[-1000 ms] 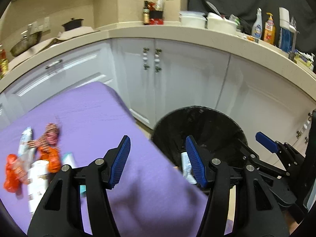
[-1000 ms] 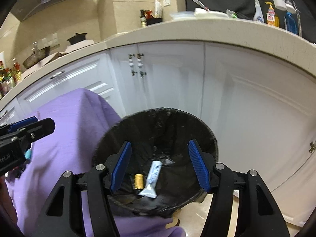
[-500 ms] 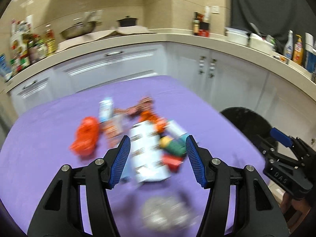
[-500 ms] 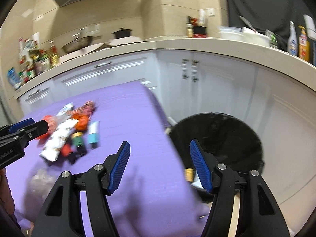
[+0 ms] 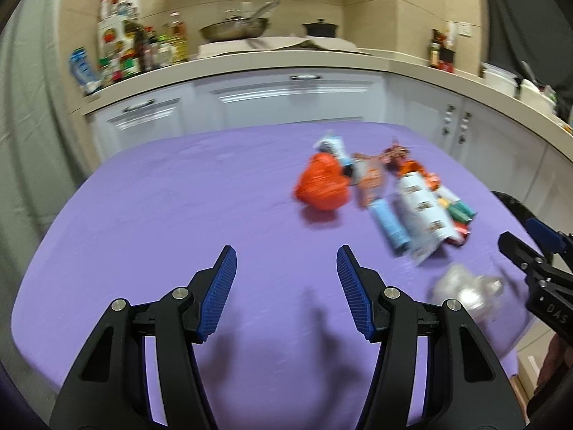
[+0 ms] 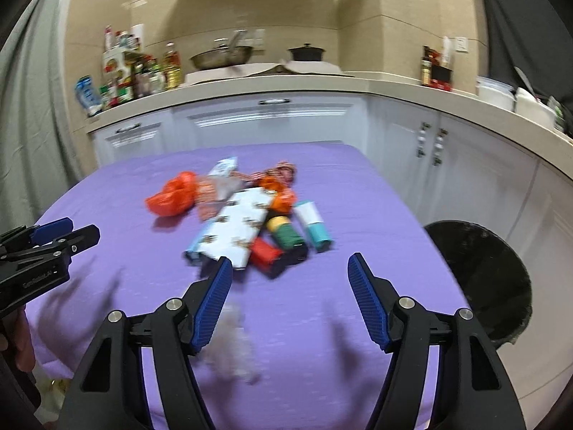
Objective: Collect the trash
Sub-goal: 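Move both tools back over the table toward the clear plastic bag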
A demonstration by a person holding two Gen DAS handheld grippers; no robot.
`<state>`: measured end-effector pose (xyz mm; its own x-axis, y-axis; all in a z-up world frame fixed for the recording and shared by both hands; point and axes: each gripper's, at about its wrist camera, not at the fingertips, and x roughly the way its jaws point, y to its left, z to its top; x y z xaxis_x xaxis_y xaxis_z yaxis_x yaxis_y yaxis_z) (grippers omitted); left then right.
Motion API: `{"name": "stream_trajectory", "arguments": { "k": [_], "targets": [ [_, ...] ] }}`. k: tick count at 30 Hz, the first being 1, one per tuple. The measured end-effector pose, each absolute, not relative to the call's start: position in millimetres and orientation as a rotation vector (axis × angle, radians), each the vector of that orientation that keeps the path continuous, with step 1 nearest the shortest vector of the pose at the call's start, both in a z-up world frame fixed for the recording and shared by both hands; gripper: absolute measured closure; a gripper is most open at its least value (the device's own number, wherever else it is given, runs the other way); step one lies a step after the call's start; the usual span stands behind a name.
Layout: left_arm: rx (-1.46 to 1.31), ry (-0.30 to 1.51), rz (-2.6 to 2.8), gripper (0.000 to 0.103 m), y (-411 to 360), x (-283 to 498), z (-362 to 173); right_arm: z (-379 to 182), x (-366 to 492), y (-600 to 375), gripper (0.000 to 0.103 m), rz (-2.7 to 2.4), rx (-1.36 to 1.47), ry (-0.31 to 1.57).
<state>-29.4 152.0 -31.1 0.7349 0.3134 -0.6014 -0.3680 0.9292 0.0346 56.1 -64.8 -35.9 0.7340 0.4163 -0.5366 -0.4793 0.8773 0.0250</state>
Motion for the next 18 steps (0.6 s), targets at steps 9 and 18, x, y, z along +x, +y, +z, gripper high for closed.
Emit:
{"name": "stream_trajectory", "arguments": {
  "k": [9,18],
  "targets": [
    [-0.124,0.653,0.479,0.046,194,-61,-38,-49,42,-32,0.032,0.564,-0.136,0.584],
    [-0.152,0.664,0.475,0.045,199,-64,-46,-68,41,-22,0.030,0.558,-0.175,0.612]
  ]
}}
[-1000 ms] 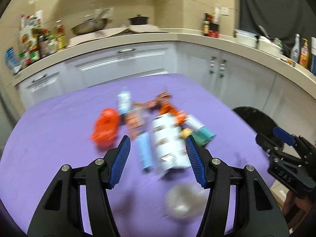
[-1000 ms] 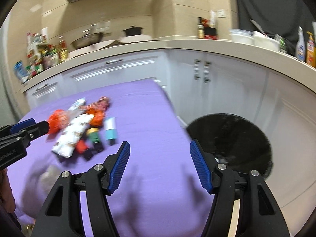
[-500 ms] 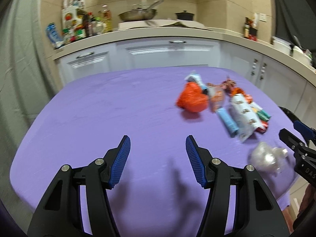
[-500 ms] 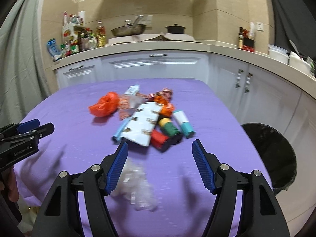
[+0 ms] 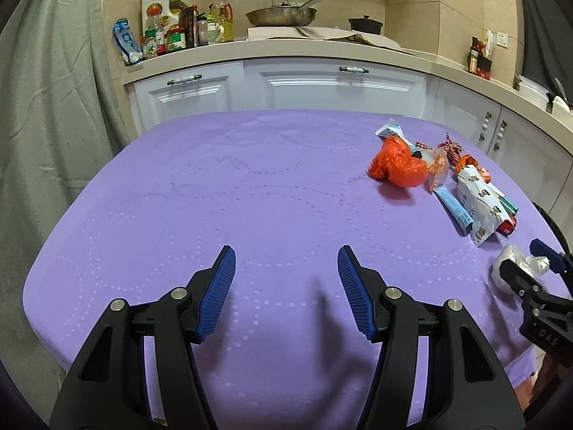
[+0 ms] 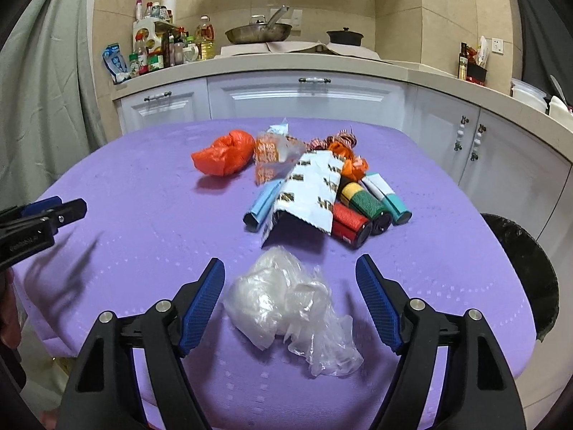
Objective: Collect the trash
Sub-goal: 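Move both tools back over the table toward the clear plastic bag, then grasp the clear plastic bag with the right tool while the left tool grasps the printed wrapper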
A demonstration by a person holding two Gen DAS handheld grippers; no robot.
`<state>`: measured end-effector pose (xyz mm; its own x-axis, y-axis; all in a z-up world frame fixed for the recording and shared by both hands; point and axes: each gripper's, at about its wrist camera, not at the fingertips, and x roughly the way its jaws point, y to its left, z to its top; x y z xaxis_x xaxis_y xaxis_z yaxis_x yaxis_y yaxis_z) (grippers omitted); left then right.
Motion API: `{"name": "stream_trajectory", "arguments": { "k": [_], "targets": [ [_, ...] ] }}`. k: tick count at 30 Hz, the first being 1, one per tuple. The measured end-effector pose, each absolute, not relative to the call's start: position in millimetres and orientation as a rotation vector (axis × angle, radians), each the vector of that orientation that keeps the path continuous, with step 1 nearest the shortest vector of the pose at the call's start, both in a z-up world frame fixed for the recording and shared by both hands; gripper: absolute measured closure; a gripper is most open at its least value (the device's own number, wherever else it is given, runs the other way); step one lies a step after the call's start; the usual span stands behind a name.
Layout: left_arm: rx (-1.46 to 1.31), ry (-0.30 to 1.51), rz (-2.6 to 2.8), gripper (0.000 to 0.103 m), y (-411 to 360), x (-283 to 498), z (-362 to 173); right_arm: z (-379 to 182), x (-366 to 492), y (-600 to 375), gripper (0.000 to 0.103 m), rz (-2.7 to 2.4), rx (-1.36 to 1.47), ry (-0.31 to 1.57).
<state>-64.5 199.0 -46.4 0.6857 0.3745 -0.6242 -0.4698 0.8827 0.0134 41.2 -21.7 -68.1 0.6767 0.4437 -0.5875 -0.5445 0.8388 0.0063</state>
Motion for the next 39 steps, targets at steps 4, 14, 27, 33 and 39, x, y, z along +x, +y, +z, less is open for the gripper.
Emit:
{"name": "stream_trajectory", "arguments": {
  "k": [4,14,27,33,39],
  "targets": [
    [-0.151,0.665,0.456,0.045,194,-62,-49,-70,42,-24,0.045,0.556,-0.178,0.614],
    [-0.144,0.673,0.406,0.045,176,-54,-51,-64,44,-40,0.047,0.524,-0.157,0.597],
    [-0.099,0.663,0.275,0.045,123,-20,-46,-52,64,-88,0.047,0.398,-0.107,0.572],
    [-0.088,0.661,0.222,0.045,100,0,-41,-49,77,-115,0.047,0.340,-0.074,0.564],
    [-0.063,0.656,0.176,0.045,73,22,-36,-48,91,-145,0.047,0.288,-0.037,0.564]
  ]
}}
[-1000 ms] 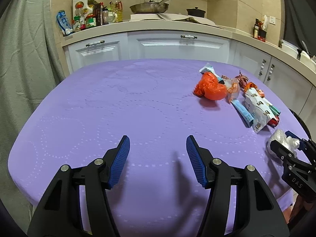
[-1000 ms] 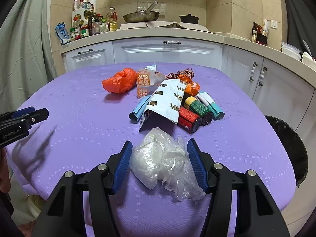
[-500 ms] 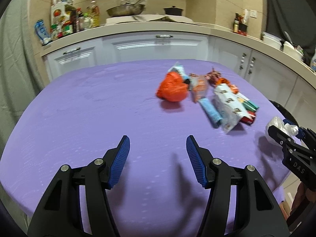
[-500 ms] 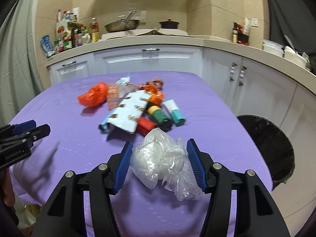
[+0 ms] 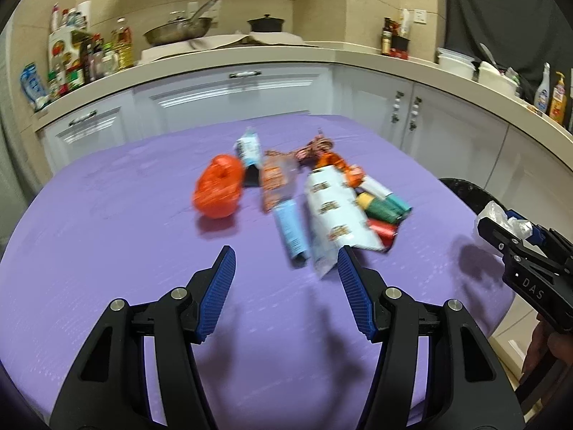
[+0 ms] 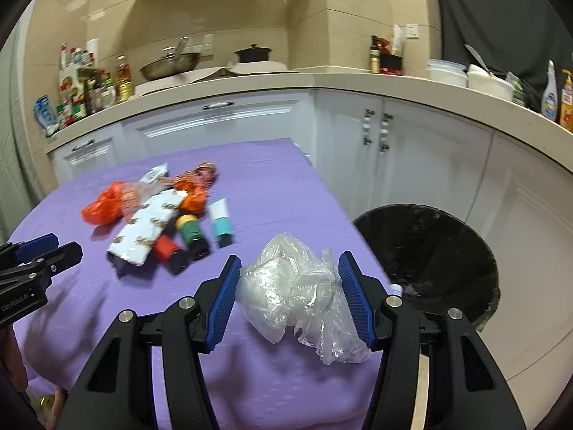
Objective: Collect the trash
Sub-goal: 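Grasp the clear plastic bag with the right tool while the left tool grasps the printed wrapper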
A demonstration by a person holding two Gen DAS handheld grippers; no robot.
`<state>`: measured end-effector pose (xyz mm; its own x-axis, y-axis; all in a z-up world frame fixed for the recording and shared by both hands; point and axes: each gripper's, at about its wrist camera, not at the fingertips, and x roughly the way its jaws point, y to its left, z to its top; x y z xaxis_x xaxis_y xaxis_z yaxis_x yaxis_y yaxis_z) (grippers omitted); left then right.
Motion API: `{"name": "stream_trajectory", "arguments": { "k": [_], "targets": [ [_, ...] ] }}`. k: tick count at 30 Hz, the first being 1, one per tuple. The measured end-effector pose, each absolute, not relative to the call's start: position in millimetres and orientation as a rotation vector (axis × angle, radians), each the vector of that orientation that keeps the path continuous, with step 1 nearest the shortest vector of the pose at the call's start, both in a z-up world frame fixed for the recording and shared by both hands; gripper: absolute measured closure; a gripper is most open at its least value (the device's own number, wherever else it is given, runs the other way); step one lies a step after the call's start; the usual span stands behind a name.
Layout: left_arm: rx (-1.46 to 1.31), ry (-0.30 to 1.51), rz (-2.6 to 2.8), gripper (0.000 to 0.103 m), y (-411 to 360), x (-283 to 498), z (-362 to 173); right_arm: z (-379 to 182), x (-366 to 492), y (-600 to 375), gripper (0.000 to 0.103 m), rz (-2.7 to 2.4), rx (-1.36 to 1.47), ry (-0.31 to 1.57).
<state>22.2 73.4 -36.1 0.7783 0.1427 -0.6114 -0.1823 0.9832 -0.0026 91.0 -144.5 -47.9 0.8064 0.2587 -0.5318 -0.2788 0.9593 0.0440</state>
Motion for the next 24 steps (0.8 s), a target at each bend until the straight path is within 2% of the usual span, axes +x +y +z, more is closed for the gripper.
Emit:
{"name": "stream_trajectory", "arguments": {
  "k": [17,19,24],
  "targets": [
    [-0.036,0.711,0.170,0.046,37,81,-48,-57,124,-202,0.047,0.198,0.043,0.591],
    [-0.047,0.721,0.168,0.050,38,83,-50,-58,126,-204,0.047,0.197,0.048,0.596],
    [-0.048,0.726,0.165,0.069,41,84,-55,-61,129,-205,0.047,0.197,0.051,0.607]
  ]
}}
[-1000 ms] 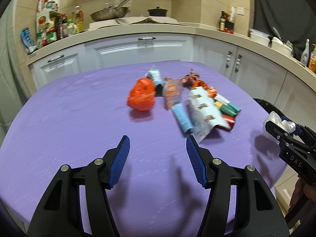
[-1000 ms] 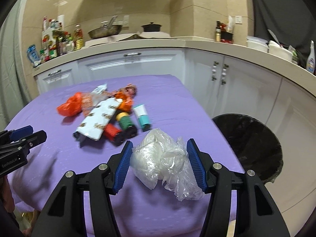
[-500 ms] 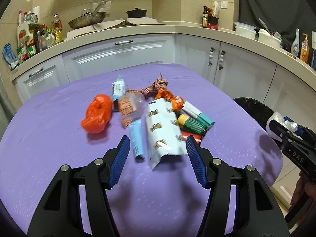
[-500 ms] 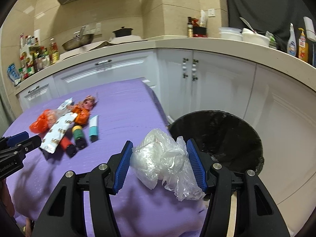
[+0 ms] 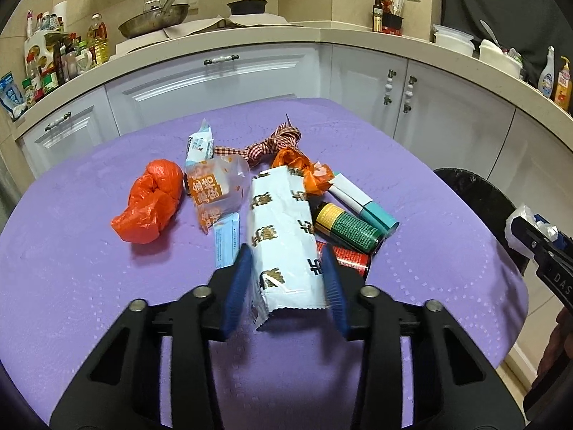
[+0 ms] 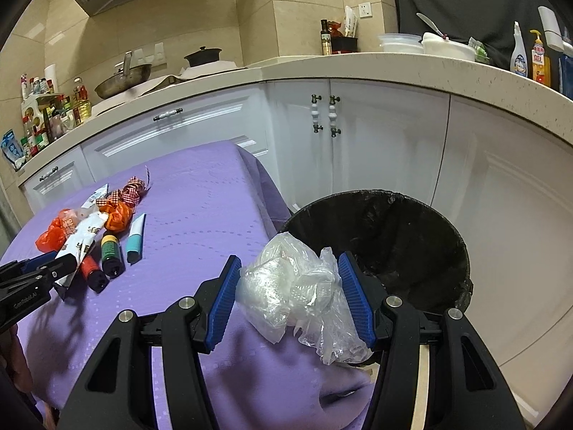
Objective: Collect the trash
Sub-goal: 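Grasp the clear plastic bag with the right tool while the left tool grasps the printed wrapper, then carry both items over the black bin and open both tools to drop them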
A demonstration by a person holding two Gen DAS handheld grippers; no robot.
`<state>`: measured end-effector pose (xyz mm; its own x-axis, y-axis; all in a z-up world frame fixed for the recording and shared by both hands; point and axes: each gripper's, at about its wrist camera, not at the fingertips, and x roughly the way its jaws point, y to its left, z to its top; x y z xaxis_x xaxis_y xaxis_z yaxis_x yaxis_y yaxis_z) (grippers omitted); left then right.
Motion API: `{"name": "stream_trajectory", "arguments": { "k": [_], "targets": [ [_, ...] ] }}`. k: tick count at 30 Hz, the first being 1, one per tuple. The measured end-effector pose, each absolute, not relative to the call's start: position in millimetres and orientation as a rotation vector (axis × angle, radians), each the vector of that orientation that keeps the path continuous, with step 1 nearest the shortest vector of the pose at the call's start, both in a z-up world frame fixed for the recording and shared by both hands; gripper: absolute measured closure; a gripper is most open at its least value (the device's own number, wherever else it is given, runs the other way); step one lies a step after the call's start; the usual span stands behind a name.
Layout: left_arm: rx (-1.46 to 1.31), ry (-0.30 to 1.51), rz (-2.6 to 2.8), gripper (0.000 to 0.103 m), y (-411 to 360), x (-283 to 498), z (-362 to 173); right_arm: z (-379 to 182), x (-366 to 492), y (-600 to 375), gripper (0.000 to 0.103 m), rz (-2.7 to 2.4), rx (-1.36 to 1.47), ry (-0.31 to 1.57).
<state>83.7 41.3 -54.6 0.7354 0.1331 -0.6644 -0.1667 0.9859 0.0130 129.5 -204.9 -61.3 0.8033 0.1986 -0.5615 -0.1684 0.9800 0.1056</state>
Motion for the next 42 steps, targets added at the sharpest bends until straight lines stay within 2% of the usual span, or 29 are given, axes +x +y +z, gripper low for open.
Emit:
{"name": "stream_trajectory", "arguments": {
  "k": [4,8,23,42],
  "targets": [
    [-0.059,0.712,0.170,0.079,44,83,-54,-62,131,-202,0.047,0.199,0.047,0.612],
    [-0.068,0.695,0.174,0.080,48,78,-50,-61,130,-200,0.047,0.200,0.044,0.608],
    [-0.056,0.606,0.139,0.081,43,58,-21,-46,122,-209,0.047,0.173,0.040,0.567],
    [0.055,0.596,-0.145,0.081,-80,125,-8,-33,152,-285,0.047,0.004,0.052,0.514]
  ]
}}
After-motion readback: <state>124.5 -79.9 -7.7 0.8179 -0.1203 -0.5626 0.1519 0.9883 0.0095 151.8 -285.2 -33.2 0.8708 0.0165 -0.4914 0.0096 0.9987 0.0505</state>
